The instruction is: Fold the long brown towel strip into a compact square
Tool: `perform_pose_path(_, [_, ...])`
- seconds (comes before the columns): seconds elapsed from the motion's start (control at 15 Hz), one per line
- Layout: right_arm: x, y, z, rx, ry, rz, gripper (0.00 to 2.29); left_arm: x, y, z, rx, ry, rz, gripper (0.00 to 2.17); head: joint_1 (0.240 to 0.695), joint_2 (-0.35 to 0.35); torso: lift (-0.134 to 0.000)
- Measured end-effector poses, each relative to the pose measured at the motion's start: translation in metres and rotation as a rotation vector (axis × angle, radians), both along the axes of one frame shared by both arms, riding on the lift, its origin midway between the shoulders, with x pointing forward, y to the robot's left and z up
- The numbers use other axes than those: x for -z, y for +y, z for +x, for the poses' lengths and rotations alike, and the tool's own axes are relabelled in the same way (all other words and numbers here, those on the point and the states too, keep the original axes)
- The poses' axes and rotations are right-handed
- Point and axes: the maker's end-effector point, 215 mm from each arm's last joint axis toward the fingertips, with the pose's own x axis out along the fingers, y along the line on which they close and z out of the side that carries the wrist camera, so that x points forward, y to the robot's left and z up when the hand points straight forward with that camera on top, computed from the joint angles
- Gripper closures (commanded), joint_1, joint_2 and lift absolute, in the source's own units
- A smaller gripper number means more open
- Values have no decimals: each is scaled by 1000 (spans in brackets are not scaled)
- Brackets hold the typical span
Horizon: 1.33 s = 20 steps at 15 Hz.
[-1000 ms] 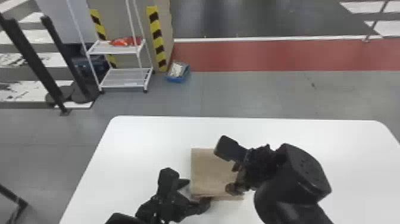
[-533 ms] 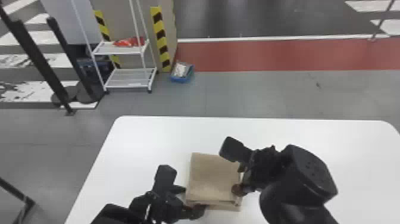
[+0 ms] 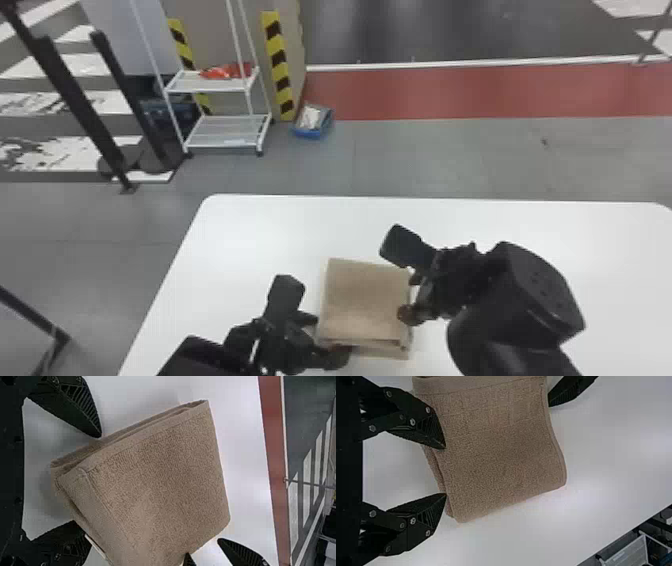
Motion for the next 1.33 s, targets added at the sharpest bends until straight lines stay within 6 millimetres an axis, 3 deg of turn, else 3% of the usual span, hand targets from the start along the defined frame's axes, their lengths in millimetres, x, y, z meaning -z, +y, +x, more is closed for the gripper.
perform_pose_path(0.27, [-13, 17, -2, -3, -17, 26, 552, 0, -24, -6, 41, 3, -7, 134, 695, 102, 0])
perform_pose_path(0.47, [8, 21, -6, -20, -19, -34, 552, 2, -33, -18, 88, 45, -9, 134, 695, 99, 0])
perform_pose_path(0.67, [23, 13, -7, -25, -19, -91, 552, -6, -29, -25, 126, 84, -6, 124, 695, 94, 0])
perform_pose_path(1.0, [30, 0, -2, -8, -33, -140, 552, -17, -26, -25, 190, 119, 0, 124, 695, 81, 0])
perform_pose_path(1.33, [25, -9, 5, 24, -34, -117, 552, -24, 13, -9, 129, 99, 33, 120, 695, 110, 0])
